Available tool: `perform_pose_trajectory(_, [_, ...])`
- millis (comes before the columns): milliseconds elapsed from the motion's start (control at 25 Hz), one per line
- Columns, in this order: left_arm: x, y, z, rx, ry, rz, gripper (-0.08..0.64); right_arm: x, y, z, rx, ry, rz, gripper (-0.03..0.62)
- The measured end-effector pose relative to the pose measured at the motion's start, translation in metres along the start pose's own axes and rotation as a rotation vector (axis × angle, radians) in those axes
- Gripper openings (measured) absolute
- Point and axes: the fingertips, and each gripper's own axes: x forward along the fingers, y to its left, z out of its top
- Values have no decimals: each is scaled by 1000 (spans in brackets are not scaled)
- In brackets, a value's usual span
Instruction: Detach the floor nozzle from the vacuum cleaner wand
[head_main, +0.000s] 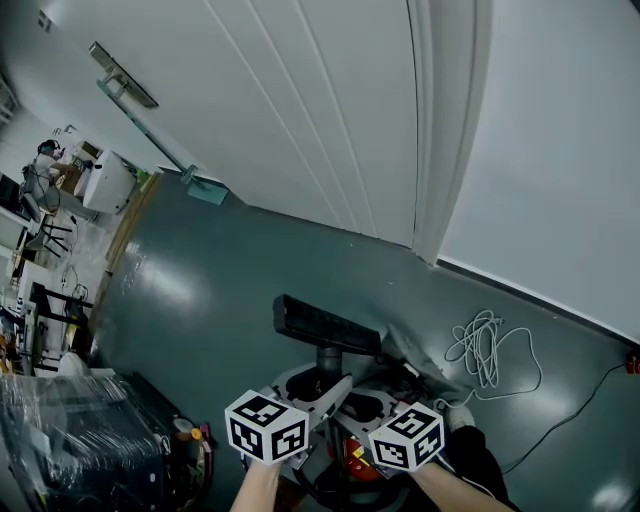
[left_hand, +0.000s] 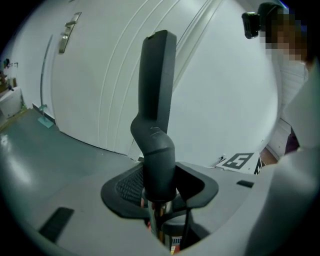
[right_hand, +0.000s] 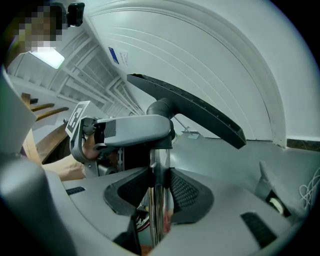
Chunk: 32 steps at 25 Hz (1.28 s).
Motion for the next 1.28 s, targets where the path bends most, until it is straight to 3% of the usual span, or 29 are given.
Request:
perform_pose_trajectory(160, [6, 0, -2, -115, 46, -66, 179, -3, -4, -1, 1, -8, -14, 140])
perform_pose_trajectory(400, [2, -1, 2, 22, 20, 56, 178, -1, -2, -1, 4, 17, 4, 140])
perform_pose_trajectory(480, [0, -1, 2, -1, 6, 59, 178, -1, 0, -1, 2, 13, 5, 140])
perform_pose_trajectory(640, [1, 0, 2, -82, 24, -17, 178, -2, 0, 0, -3, 4, 3, 140])
perform_pose_trajectory(800, [-3, 0, 6, 9, 8, 60, 178, 1, 2, 0, 0, 17, 16, 140])
perform_pose_trajectory(880, [-6, 1, 5, -5, -23, 73, 178, 1, 4, -1, -1, 17, 19, 140])
perform_pose_trajectory(1040, [-3, 1, 7, -81, -11, 3, 178, 0, 3, 1, -4, 11, 17, 140])
perform_pose_trajectory(1200, [-8, 0, 9, 16, -32, 88, 178, 1, 5, 0, -3, 18, 29, 140])
perform_pose_trajectory(1280, [-7, -1, 8, 9, -53, 90, 178, -1, 5, 0, -2, 15, 29, 140])
